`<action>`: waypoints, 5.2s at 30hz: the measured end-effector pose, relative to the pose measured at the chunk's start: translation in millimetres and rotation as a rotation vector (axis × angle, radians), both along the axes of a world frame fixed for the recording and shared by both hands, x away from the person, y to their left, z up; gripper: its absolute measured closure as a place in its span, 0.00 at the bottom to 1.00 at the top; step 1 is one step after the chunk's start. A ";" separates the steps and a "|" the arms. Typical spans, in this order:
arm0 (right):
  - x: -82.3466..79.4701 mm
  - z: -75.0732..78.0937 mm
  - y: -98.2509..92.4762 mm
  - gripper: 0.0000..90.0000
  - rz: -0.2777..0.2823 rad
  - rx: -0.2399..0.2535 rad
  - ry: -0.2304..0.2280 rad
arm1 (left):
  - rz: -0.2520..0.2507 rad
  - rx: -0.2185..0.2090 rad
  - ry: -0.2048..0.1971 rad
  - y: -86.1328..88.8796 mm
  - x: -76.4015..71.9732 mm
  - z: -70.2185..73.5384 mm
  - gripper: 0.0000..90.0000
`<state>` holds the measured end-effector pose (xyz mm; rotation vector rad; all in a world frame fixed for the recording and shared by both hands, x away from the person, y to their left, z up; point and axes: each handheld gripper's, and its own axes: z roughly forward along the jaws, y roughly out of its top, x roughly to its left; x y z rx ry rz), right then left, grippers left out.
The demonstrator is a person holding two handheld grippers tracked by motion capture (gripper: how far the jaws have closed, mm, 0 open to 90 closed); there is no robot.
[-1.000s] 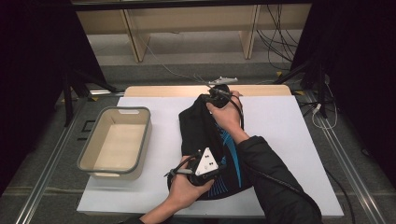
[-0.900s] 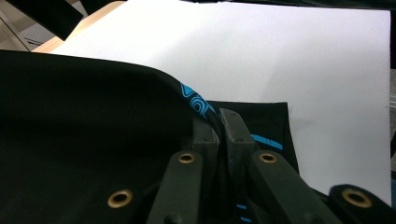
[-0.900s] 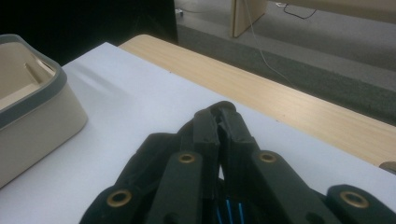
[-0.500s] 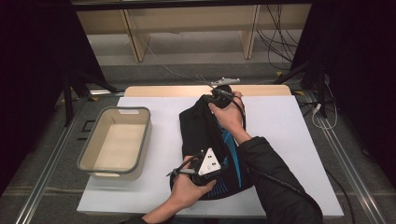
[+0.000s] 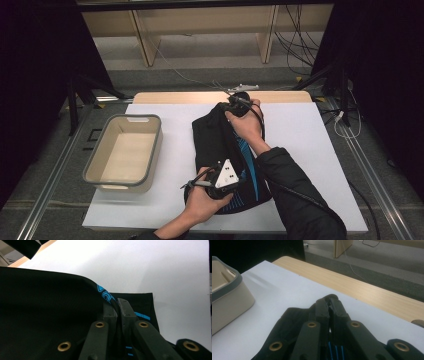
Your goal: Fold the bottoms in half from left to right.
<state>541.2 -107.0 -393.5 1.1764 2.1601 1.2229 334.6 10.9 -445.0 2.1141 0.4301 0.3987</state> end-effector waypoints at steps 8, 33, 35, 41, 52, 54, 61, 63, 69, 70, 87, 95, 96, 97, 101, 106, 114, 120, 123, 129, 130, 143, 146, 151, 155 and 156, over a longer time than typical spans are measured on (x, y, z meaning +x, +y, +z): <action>0.4 -2.6 -2.4 0.96 -0.006 0.005 0.001 | -0.003 0.004 0.000 -1.8 0.5 -1.7 0.95; 1.7 -12.6 -6.9 0.96 -0.015 0.005 0.021 | -0.012 0.027 0.001 -9.4 2.1 -7.9 0.95; 1.6 -12.3 -7.0 0.96 -0.014 0.002 0.020 | -0.013 0.028 0.000 -10.6 2.5 -9.0 0.95; 1.9 -11.2 -8.8 0.96 -0.018 0.002 0.018 | -0.014 0.030 0.002 -13.5 3.5 -10.1 0.95; 3.3 -16.2 -13.6 0.96 -0.024 -0.009 0.026 | -0.022 0.047 0.010 -19.7 5.9 -13.5 0.95; 3.2 -16.6 -14.3 0.96 -0.025 -0.008 0.026 | -0.023 0.048 0.012 -20.4 6.4 -14.0 0.95; 3.2 -20.5 -16.1 0.96 -0.027 -0.018 0.031 | -0.026 0.060 0.024 -22.9 8.4 -18.7 0.95; 2.9 -21.5 -16.5 0.96 -0.030 -0.020 0.034 | -0.025 0.061 0.028 -23.0 8.9 -19.2 0.95; 3.0 -22.7 -17.9 0.96 -0.031 -0.022 0.037 | -0.028 0.063 0.032 -25.2 9.7 -20.7 0.94; 3.0 -22.5 -18.0 0.96 -0.032 -0.021 0.037 | -0.030 0.063 0.031 -25.6 10.0 -20.9 0.94; 2.7 -25.0 -22.7 0.96 -0.038 -0.022 0.043 | -0.042 0.076 0.045 -37.5 14.2 -22.9 0.94; 2.2 -27.0 -25.2 0.95 -0.038 -0.023 0.044 | -0.043 0.090 0.055 -42.1 15.7 -27.0 0.94; 2.3 -27.6 -25.6 0.95 -0.039 -0.022 0.045 | -0.042 0.092 0.058 -42.2 16.1 -27.4 0.94; 2.6 -28.3 -26.1 0.95 -0.039 -0.025 0.042 | -0.042 0.092 0.059 -42.3 16.4 -27.9 0.94; 3.3 -30.8 -27.7 0.94 -0.042 -0.028 0.049 | -0.045 0.099 0.068 -43.9 16.8 -29.8 0.94; 3.6 -31.6 -32.0 0.88 -0.072 -0.031 0.041 | -0.055 0.100 0.083 -46.2 16.5 -31.4 0.91; -0.1 -28.8 -41.0 0.76 -0.086 -0.049 0.040 | -0.057 0.047 0.063 -47.8 10.4 -18.7 0.64; -8.2 -32.3 -53.8 0.72 -0.067 -0.068 0.074 | -0.040 0.003 0.072 -38.2 4.5 -5.6 0.34; -16.8 -35.0 -64.4 0.69 -0.047 -0.075 0.099 | -0.040 -0.008 0.075 -27.5 2.9 0.5 0.23; -49.5 -47.4 -91.1 0.67 -0.011 -0.042 0.180 | -0.037 0.008 0.122 7.4 1.9 -7.5 0.17; -56.3 -50.3 -95.7 0.67 -0.010 -0.038 0.195 | -0.024 0.016 0.126 14.3 1.0 -9.8 0.17; -130.1 -80.4 -125.7 0.63 0.048 -0.015 0.198 | 0.103 -0.016 0.169 72.3 -5.2 -34.9 0.24; -143.6 -83.4 -129.4 0.60 0.054 0.000 0.163 | 0.132 -0.044 0.170 84.8 -6.4 -38.8 0.24; -160.9 -86.5 -133.6 0.55 0.087 0.000 0.109 | 0.172 -0.070 0.117 98.2 -9.9 -40.6 0.23; -166.9 -87.0 -135.7 0.51 0.072 0.016 0.101 | 0.174 -0.082 0.116 101.5 -7.2 -44.5 0.23; -167.3 -86.4 -135.6 0.50 0.070 0.026 0.098 | 0.171 -0.081 0.117 101.9 -6.9 -44.9 0.23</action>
